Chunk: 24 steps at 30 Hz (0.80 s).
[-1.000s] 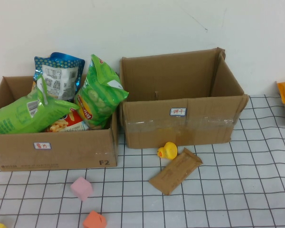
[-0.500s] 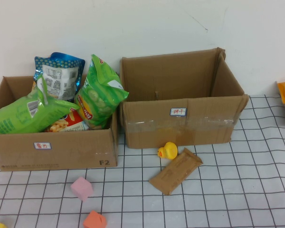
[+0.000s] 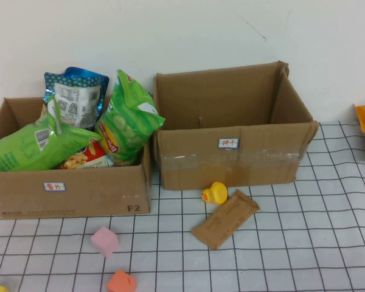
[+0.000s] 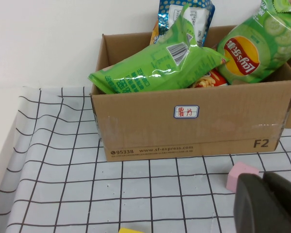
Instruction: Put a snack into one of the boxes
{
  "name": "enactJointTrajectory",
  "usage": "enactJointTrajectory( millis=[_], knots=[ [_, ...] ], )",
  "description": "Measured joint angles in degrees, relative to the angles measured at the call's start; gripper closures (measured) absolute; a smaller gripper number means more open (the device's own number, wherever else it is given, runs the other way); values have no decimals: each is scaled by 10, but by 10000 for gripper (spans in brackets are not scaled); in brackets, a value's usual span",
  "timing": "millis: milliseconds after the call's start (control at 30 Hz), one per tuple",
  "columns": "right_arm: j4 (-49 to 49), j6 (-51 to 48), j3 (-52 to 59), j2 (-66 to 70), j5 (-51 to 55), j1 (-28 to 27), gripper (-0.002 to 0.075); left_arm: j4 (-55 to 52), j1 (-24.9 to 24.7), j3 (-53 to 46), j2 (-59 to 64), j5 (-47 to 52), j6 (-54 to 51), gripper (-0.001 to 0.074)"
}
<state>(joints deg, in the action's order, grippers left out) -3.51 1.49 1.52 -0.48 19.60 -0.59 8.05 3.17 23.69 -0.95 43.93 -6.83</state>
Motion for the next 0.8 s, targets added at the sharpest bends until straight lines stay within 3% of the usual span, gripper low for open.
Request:
enactJointTrajectory(
  millis=[433, 800],
  knots=[
    [0, 0, 0, 0, 0, 0, 727, -16, 0, -9, 0, -20, 10, 736],
    [0, 0, 0, 0, 0, 0, 727, 9, 0, -229, 0, -325, 41, 736]
  ],
)
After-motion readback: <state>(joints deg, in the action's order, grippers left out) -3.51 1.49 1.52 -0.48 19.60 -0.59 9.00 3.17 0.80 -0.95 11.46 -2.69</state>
